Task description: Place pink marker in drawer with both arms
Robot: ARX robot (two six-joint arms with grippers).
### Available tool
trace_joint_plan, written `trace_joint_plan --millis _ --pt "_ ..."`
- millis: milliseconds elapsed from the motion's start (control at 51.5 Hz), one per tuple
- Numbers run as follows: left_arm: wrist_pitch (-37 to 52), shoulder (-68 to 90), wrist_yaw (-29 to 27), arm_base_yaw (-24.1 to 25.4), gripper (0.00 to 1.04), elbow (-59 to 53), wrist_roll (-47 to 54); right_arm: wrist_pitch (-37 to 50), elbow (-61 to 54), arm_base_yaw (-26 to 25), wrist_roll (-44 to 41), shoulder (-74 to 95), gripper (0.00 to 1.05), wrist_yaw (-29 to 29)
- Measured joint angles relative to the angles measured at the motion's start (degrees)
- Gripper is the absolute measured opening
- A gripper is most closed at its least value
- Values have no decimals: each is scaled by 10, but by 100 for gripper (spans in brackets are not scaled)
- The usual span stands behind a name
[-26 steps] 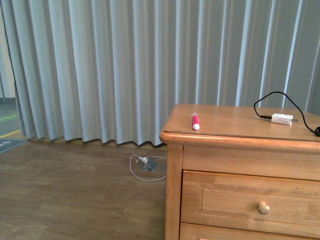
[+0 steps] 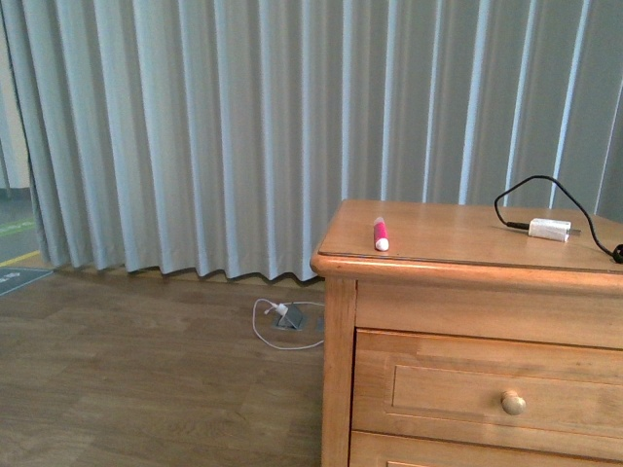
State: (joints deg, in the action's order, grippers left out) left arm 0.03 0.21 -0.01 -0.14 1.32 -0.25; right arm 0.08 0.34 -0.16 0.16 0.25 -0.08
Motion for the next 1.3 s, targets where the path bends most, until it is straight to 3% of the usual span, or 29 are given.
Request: trace_joint_plan --millis 505,583,660,796,971,1301 --pt "0 0 0 0 99 0 0 -3 0 0 -1 2 96 0" --pt "0 0 0 0 99 0 0 -53 17 8 -4 36 96 3" --pt "0 0 0 0 99 0 0 -43 24 23 5 92 96 17" --pt "0 0 0 0 99 0 0 49 49 54 23 235 96 37" --pt "0 0 0 0 99 0 0 287 125 84 47 594 96 62" --pt "0 0 0 0 99 0 0 358 292 122 60 894 96 95"
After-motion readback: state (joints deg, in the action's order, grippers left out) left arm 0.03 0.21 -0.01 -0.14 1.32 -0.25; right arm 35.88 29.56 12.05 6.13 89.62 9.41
